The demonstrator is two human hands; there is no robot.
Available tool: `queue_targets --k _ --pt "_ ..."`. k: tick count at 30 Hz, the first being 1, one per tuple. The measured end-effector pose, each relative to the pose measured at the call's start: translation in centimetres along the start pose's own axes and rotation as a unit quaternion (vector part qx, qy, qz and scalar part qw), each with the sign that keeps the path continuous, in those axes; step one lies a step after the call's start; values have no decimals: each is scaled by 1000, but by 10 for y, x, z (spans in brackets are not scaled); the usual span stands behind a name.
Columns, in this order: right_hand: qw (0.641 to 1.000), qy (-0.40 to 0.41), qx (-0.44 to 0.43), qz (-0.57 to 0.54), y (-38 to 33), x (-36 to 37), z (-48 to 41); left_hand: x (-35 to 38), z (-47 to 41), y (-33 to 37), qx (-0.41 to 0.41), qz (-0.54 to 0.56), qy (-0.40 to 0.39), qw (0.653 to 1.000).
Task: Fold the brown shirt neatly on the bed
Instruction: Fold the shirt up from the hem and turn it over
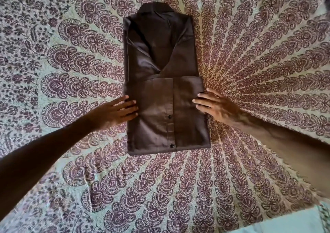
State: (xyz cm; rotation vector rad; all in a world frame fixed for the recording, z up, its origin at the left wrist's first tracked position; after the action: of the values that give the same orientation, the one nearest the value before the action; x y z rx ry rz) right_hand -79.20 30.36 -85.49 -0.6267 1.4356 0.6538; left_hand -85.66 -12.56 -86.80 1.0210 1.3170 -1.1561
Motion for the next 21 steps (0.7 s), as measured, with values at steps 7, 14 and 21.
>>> queue_targets --k 7,14,21 --pt "994 68 63 -57 -4 12 -7 14 -4 6 -58 34 27 997" --pt "831 139 404 -356 12 -26 -61 -31 -43 -15 -426 390 165 800" --pt "587 94 593 -543 100 -20 -120 -7 -84 -110 -706 528 167 441"
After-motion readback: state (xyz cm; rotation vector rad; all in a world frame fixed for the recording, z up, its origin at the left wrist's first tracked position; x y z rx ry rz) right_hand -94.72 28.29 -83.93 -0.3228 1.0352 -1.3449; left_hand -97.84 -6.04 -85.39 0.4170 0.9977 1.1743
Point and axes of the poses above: each hand's wrist, its own z-axis away from the middle knuckle, its own x-axis out of the palm, y = z × x, the point moved 1 cm from there along -z, towards the middle knuckle, and after that the axes turned 8 degrees about y, right-handed, at the moved point
